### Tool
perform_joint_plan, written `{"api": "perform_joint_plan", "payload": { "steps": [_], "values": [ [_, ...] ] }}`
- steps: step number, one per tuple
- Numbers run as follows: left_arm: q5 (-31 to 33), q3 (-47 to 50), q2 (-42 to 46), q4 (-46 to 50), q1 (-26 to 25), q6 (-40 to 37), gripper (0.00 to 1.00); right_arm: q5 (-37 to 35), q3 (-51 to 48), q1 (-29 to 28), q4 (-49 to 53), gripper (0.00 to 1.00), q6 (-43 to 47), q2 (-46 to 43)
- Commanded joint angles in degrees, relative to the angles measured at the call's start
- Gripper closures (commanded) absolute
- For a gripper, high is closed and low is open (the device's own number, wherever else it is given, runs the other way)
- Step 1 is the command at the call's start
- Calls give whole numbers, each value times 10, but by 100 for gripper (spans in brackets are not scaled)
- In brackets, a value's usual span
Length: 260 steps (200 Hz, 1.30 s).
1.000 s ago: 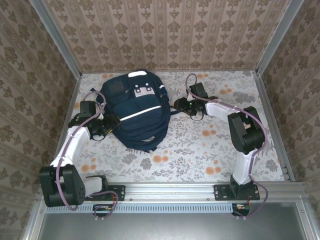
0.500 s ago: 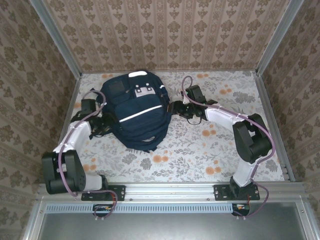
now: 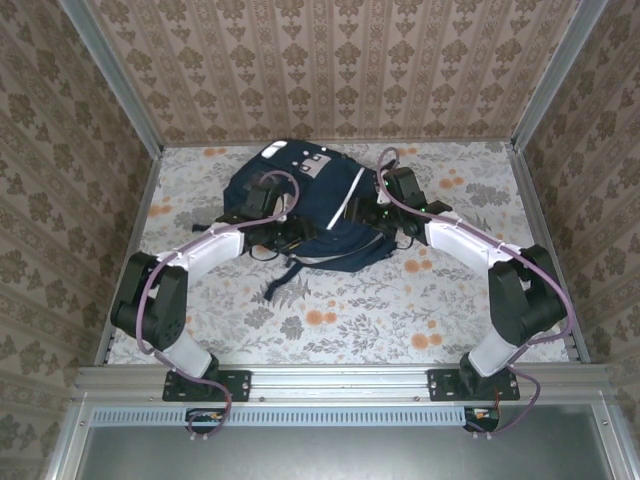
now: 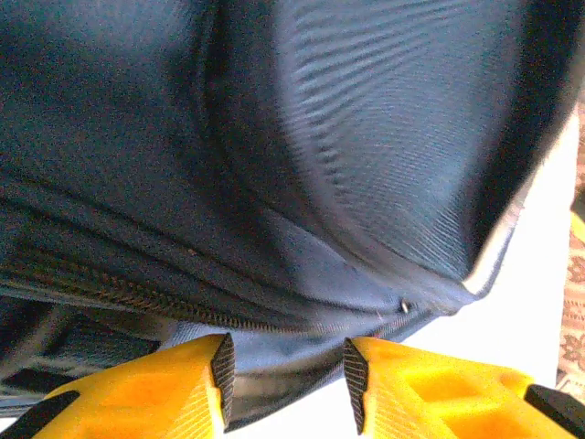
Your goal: Pack the student bag
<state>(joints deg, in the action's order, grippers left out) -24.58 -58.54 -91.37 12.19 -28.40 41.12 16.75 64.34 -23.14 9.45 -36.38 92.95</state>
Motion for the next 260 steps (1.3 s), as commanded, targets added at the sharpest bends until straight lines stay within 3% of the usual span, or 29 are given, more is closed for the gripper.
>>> {"api": "perform_joint_plan", "payload": {
  "steps": [1, 22, 44, 69, 98, 117, 156, 205, 260],
  "values": [
    [49, -4, 41, 51, 11, -82, 55, -11, -18, -2, 21, 38, 21, -32],
    [65, -1, 58, 101, 10, -155, 55, -24, -44, -17, 18, 38, 23, -51],
    [69, 44, 75, 90, -9, -202, 55, -28, -67, -31, 3, 39, 22, -61],
    [59, 152, 109, -31, -27, -194, 55, -28, -80, -37, -4, 38, 24, -58],
    [153, 272, 146, -227, -79, -217, 50, -27, -104, -39, -32, 39, 16, -67],
    [214, 295, 149, -265, -101, -264, 50, -21, -107, -41, -34, 39, 16, -69],
    [234, 361, 131, -402, -105, -297, 56, -21, -118, -42, -36, 39, 16, -82],
    [223, 380, 66, -495, -105, -318, 57, -21, -121, -41, -30, 39, 19, -86],
    [220, 369, 5, -520, -106, -309, 58, -20, -125, -39, -34, 39, 17, -77]
  ]
}}
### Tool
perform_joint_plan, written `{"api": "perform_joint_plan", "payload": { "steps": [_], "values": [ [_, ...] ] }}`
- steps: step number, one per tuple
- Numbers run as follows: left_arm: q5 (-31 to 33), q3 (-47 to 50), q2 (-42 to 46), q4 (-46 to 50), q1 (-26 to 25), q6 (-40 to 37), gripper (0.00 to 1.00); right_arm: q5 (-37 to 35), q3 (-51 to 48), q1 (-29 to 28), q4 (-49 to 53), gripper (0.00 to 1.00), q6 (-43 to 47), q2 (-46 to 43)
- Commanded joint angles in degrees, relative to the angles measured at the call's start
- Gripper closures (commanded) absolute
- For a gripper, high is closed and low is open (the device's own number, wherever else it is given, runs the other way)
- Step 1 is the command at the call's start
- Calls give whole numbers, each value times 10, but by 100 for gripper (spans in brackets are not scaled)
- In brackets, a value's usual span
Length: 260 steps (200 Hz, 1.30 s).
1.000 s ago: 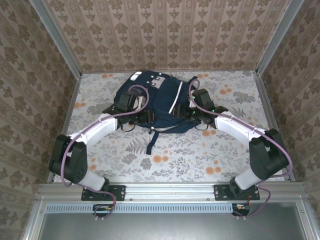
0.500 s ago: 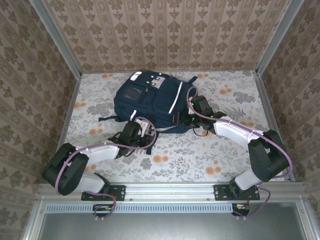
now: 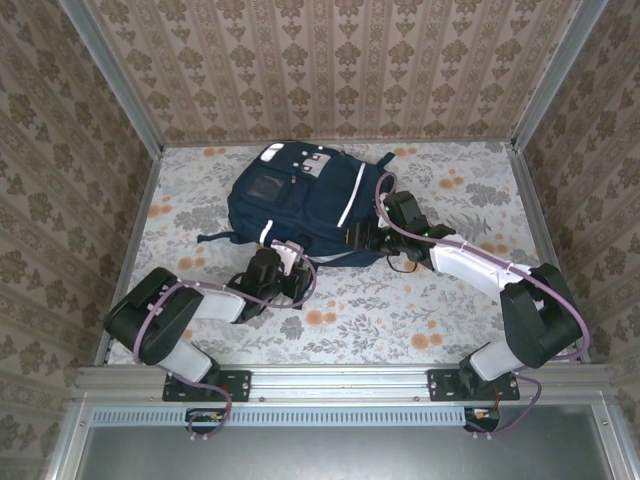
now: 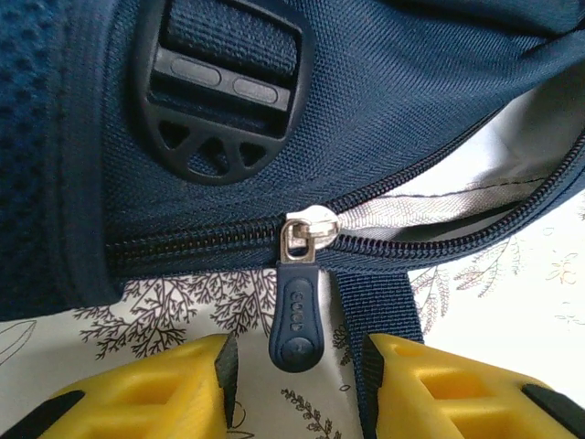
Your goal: Pack the student bag
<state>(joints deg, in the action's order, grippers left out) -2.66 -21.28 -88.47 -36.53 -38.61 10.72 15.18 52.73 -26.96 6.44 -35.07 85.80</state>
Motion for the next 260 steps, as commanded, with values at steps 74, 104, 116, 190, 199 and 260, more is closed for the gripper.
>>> {"api": "perform_joint_plan", "payload": {
  "steps": [74, 104, 116, 190, 199, 260],
  "values": [
    [-13, -16, -51, -57, 3, -1, 86, -18, -5, 1, 13, 41, 15, -5],
    [-28, -8, -35, -59, 2, -3, 100, -29, -1, 2, 24, 42, 19, -6],
    [-32, -1, -25, -60, -1, -5, 100, -38, -2, 3, 29, 42, 19, -9],
    [-22, 6, 28, -24, -13, -5, 100, -146, -10, 29, 66, 37, -16, -38],
    [-22, 6, 31, -17, -15, -5, 100, -150, -10, 33, 67, 37, -18, -42],
    [-20, -7, 17, 15, -29, 1, 100, -173, 12, 77, 86, 28, -68, -2]
  ]
}}
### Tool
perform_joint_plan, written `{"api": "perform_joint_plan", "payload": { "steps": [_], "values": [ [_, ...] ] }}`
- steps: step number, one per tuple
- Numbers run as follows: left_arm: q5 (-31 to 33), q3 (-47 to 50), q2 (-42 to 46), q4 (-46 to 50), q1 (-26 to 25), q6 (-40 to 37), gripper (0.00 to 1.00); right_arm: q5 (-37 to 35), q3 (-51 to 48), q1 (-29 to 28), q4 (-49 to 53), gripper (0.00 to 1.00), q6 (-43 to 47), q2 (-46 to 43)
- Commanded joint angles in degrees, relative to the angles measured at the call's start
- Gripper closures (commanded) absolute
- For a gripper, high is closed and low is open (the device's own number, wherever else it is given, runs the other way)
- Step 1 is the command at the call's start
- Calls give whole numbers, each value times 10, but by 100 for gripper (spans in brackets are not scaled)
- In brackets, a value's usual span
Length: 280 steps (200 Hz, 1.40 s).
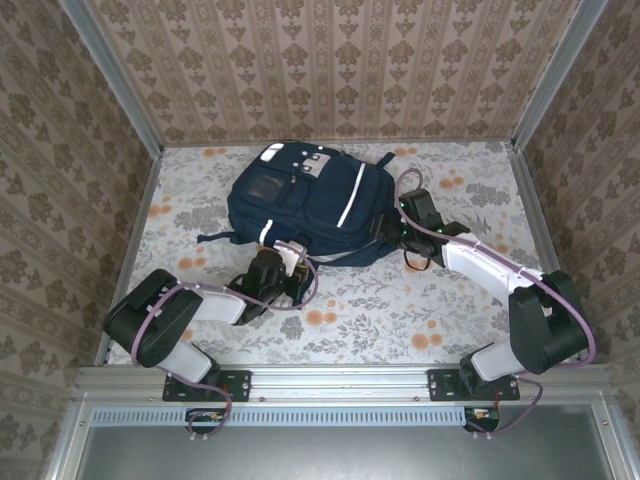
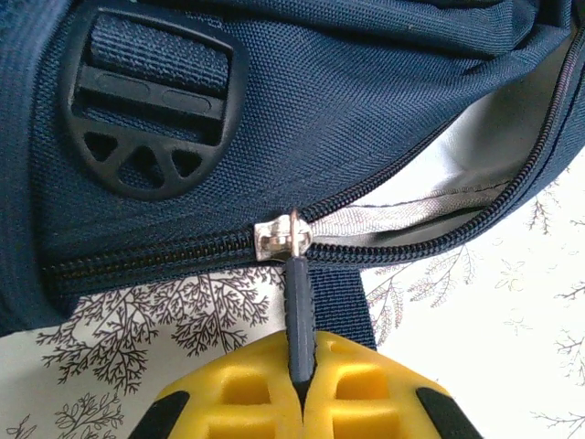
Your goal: Pack the student bag
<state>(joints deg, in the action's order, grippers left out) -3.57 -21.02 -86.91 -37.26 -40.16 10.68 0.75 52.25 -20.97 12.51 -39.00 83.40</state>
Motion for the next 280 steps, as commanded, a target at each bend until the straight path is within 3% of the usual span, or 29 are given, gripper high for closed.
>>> {"api": "perform_joint_plan", "payload": {
  "steps": [1, 43, 65, 157, 280],
  "values": [
    [-10, -10, 2, 23, -14, 2, 100, -29, 18, 17, 25, 28, -29, 23],
    [0, -7, 17, 52, -17, 8, 100, -3, 63, 22, 36, 27, -22, 94],
    [2, -3, 26, 58, -17, 11, 100, 7, 62, 23, 23, 32, -27, 119],
    [-20, -3, 22, 66, -19, 27, 100, 119, 1, 15, -67, 92, -63, 146],
    [-59, -14, 48, 70, -52, 58, 100, 127, -23, -62, -101, 95, -100, 143]
  ]
}}
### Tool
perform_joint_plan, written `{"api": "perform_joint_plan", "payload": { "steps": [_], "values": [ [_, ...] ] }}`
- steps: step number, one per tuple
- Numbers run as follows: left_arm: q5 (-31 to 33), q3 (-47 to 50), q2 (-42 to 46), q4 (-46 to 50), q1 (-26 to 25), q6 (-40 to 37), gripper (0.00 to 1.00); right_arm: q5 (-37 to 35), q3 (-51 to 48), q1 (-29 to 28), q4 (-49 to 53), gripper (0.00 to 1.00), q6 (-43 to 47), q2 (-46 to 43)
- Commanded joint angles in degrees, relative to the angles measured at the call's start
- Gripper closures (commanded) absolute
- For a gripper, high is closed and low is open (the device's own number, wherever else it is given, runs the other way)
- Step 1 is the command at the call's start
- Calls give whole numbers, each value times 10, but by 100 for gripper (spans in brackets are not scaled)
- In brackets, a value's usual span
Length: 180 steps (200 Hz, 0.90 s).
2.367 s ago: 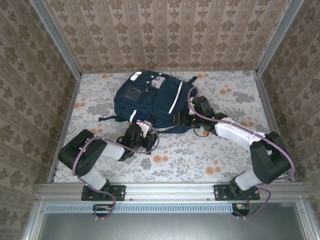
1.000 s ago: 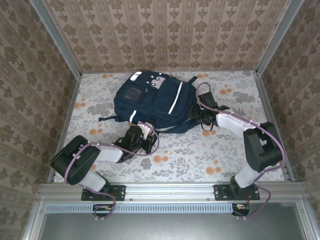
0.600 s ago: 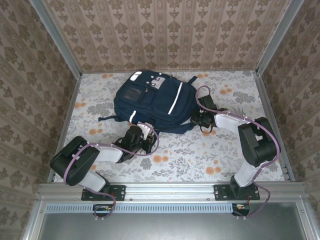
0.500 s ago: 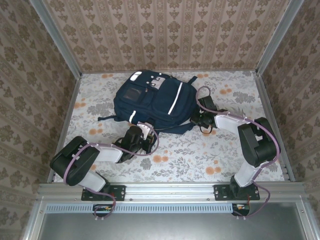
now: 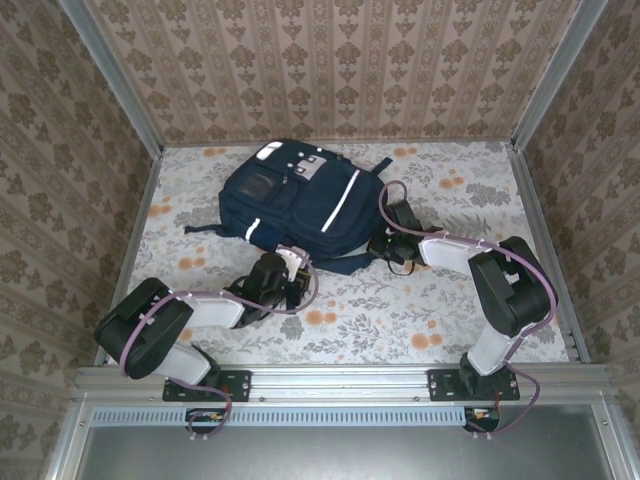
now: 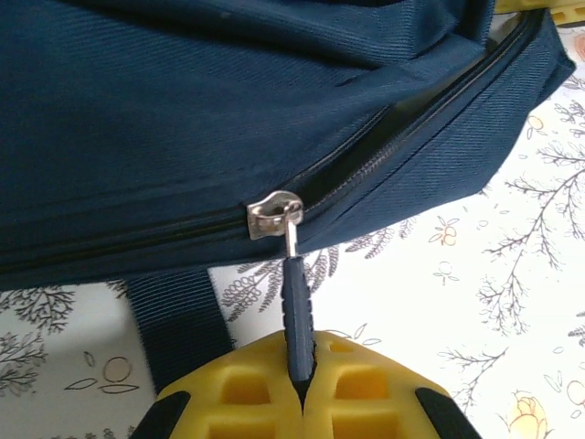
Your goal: Pack the student bag
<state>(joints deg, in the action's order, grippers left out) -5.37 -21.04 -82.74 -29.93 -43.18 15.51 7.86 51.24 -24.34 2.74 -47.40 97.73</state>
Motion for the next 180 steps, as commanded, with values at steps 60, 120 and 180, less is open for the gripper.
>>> {"api": "perform_joint_plan", "payload": {
  "steps": [60, 120, 180],
  "values": [
    [-37, -27, -10, -7, -56, 10, 100, 75, -21, -77, -44, 95, -70, 5],
    [-2, 23, 67, 29, -58, 1, 100, 98, -19, -114, -47, 50, -76, -17],
    [8, 55, 141, 55, -54, -16, 100, 112, 10, -114, 66, 36, 45, -96]
  ]
}}
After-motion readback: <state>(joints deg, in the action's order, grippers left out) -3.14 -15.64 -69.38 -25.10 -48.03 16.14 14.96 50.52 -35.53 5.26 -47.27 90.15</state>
